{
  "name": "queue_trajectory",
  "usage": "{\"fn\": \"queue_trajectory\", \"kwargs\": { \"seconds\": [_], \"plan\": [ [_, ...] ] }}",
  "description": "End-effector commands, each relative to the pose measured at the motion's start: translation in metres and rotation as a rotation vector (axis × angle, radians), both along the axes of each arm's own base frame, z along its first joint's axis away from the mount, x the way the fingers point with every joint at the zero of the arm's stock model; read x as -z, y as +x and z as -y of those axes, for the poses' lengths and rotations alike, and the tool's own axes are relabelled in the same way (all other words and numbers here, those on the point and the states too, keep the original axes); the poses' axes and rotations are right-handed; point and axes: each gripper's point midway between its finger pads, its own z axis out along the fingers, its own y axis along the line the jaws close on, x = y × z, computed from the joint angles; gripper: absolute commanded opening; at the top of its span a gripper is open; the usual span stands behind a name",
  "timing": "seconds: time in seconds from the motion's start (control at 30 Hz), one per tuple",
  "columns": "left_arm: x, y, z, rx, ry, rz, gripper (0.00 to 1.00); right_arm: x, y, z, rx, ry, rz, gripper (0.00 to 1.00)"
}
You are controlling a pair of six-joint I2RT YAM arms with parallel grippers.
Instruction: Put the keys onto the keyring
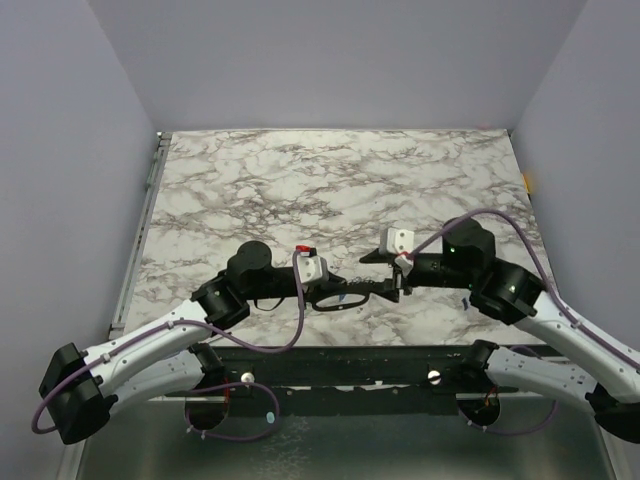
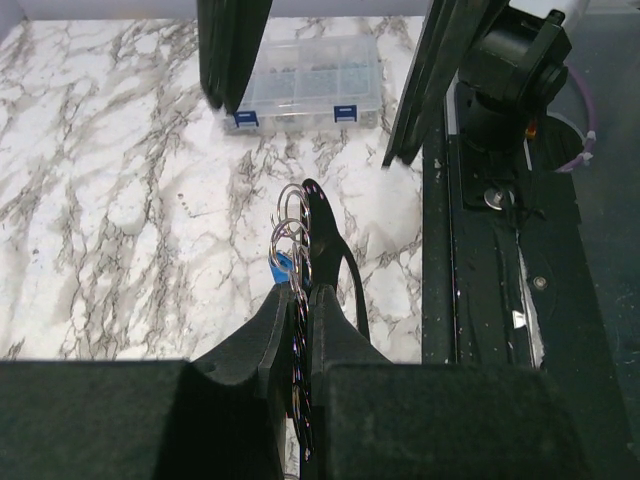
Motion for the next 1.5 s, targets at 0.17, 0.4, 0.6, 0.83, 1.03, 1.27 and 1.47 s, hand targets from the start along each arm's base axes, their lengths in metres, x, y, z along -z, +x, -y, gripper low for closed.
{"fn": "queue_trajectory", "kwargs": {
  "seconds": [0.17,0.4,0.6,0.83,1.03,1.27,1.47],
  "plan": [
    [-0.015,-0.002,0.005,0.027,-0.021,0.014,0.00,0.055,0.005,0.003,-0.036,-0.292,-0.099,0.51],
    [-0.014,-0.003,0.005,0.027,-0.020,0.013,0.00,0.061,0.006,-0.008,-0.062,-0.283,-0.102,0.44],
    [-0.014,-0.004,0.006,0.030,-0.018,0.011,0.00,0.060,0.011,-0.015,-0.058,-0.276,-0.086,0.44],
    [-0.014,-0.004,0.006,0.031,-0.017,0.011,0.00,0.053,0.018,-0.024,-0.049,-0.237,-0.062,0.35],
    [-0.014,-0.005,0.006,0.031,-0.017,0.013,0.00,0.057,0.016,-0.027,-0.060,-0.241,-0.066,0.22],
    [-0.016,-0.004,0.004,0.022,-0.023,0.018,0.00,0.062,0.014,-0.025,-0.059,-0.247,-0.077,0.05],
    [-0.021,-0.003,0.001,0.003,-0.038,0.029,0.04,0.049,0.014,-0.026,-0.043,-0.168,-0.035,0.01]
  ]
}}
